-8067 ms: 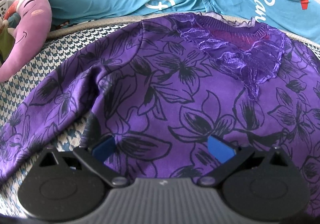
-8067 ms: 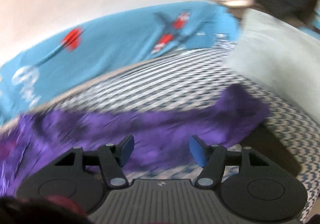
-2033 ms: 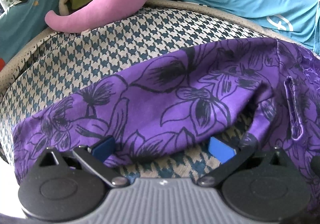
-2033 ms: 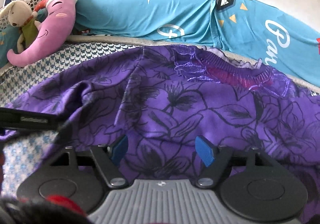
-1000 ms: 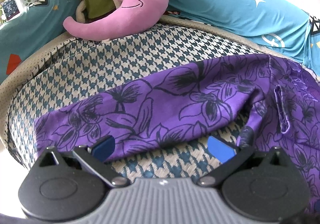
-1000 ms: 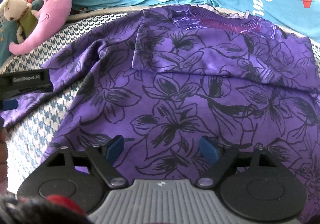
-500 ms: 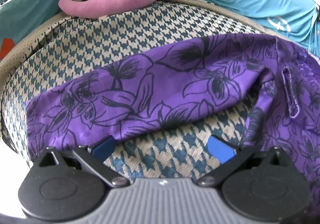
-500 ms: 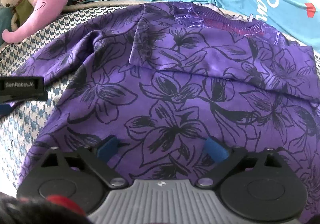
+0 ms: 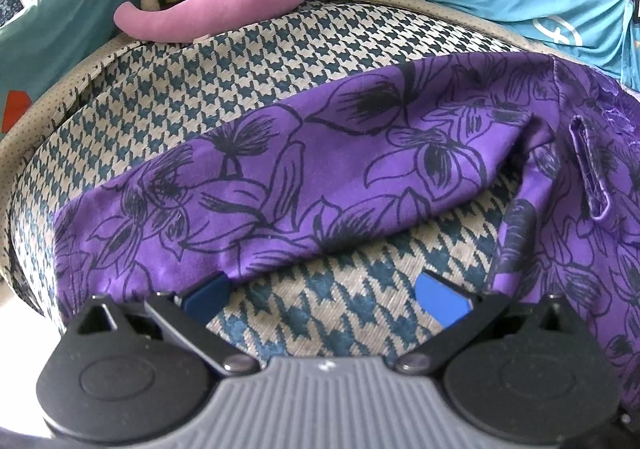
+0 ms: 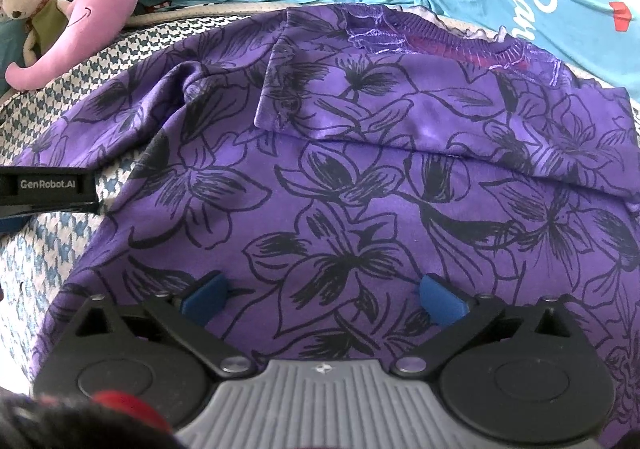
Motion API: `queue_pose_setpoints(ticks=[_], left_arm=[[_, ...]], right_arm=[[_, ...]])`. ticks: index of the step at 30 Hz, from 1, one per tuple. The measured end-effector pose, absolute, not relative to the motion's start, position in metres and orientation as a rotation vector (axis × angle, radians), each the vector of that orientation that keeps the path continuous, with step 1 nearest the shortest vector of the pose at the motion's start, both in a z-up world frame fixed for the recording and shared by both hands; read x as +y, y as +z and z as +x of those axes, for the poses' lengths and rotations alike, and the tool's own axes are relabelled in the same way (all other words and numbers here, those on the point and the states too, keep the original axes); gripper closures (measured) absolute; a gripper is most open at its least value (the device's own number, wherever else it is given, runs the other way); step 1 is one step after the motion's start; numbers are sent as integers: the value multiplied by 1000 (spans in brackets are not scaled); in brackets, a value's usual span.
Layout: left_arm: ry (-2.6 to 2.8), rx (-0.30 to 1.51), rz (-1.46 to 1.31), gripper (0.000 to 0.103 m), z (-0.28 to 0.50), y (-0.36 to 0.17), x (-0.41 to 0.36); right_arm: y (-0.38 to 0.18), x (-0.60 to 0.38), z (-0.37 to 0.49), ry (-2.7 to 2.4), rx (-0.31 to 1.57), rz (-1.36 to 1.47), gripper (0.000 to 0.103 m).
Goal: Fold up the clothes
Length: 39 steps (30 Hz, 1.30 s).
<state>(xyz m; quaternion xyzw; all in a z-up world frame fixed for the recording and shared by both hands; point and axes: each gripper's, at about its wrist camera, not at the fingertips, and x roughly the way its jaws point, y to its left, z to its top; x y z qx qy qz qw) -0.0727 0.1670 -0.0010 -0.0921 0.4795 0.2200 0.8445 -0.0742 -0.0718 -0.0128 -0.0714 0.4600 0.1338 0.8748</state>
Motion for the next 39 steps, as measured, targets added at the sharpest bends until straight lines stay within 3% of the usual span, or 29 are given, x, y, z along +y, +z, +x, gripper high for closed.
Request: queue_pose_setpoints(ticks=[26,39], left_arm=[[594,947,-288,0,-121,26,205],[764,887,-436,0,-153,31,276]], right_arm=[[-14,-74,-73,315,942,-168,0],[-14,-74,-73,313,946,-172,0]])
